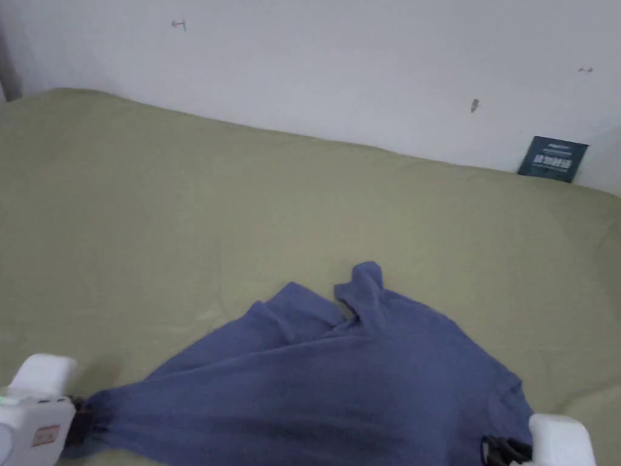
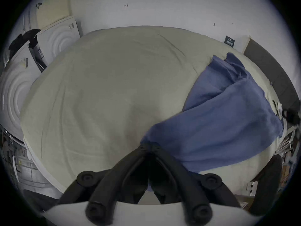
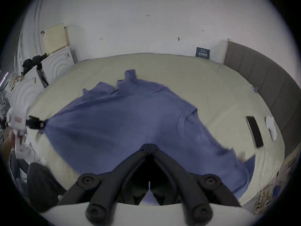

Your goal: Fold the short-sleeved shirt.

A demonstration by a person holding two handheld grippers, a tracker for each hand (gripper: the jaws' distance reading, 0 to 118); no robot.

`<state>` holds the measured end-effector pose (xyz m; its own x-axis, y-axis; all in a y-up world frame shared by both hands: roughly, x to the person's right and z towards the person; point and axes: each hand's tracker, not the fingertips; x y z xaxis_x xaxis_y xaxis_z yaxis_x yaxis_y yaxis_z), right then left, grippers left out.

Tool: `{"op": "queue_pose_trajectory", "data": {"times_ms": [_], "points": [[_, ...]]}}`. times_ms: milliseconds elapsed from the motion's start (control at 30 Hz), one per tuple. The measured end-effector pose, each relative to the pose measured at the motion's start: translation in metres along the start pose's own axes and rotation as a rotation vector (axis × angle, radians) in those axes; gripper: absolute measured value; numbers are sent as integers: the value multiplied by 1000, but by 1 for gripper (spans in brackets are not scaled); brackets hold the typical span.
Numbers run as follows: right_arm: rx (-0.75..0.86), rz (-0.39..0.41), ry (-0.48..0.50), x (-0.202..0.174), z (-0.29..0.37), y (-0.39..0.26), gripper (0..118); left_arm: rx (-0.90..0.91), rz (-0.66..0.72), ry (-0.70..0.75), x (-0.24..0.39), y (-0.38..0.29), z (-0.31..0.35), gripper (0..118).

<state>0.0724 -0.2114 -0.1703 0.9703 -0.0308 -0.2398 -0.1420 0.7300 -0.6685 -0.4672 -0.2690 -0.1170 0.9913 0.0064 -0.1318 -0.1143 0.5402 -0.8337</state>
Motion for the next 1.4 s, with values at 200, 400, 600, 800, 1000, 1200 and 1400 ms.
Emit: {"op": "queue_pose_trajectory", "data": {"times_ms": [200,400,600,800,1000,1200,1400], "points": [[-11,4,-15,44,-83,86,0,7,14,3,11,-1,9,2],[-83,59,-3,63,-163,146,0,-4,41,-15,8,1,11,2],[-276,96,47,69,-225,157,110,-11,39,-17,6,3,9,2],[-358,243,-48,59,-250,145,101,-19,47,-19,6,4,6,2],[-185,230,8,42,-185,149,0,-43,48,-13,0,11,7,2],[22,233,3,46,-42,179,0,81,51,19,15,43,60,2],[290,199,-71,61,114,224,0,291,73,-62,35,122,165,2]]}}
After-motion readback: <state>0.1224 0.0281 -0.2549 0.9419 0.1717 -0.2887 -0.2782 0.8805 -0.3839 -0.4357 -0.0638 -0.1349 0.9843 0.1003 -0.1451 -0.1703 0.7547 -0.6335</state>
